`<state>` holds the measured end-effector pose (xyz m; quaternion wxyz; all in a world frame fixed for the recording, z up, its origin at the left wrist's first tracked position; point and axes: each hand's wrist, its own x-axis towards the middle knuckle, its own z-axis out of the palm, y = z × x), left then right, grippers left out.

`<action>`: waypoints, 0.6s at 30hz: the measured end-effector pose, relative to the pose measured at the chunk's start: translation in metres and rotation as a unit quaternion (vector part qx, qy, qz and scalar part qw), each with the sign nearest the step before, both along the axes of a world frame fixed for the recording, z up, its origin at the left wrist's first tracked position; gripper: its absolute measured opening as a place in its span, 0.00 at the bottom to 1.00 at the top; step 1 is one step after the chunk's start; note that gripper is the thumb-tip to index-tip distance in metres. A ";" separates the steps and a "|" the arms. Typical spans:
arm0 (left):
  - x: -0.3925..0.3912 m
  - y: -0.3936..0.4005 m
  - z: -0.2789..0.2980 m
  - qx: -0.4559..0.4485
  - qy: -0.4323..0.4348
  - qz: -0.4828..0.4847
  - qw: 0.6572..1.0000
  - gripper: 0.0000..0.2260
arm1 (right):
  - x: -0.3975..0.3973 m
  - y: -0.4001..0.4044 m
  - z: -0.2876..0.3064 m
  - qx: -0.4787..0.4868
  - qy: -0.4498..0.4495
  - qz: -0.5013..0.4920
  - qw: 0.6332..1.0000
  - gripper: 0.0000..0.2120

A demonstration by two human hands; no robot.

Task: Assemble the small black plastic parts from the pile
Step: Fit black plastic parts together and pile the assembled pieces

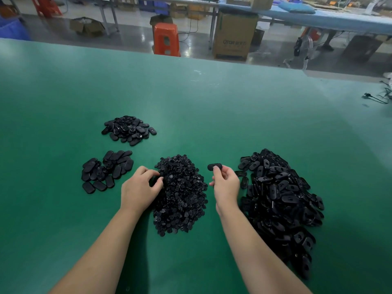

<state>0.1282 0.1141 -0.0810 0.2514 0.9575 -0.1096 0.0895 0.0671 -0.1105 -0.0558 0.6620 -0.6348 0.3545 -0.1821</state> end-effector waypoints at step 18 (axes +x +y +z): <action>0.003 0.002 0.001 -0.009 0.017 -0.004 1.000 0.04 | -0.019 0.000 -0.014 -0.035 -0.033 0.094 0.994 0.10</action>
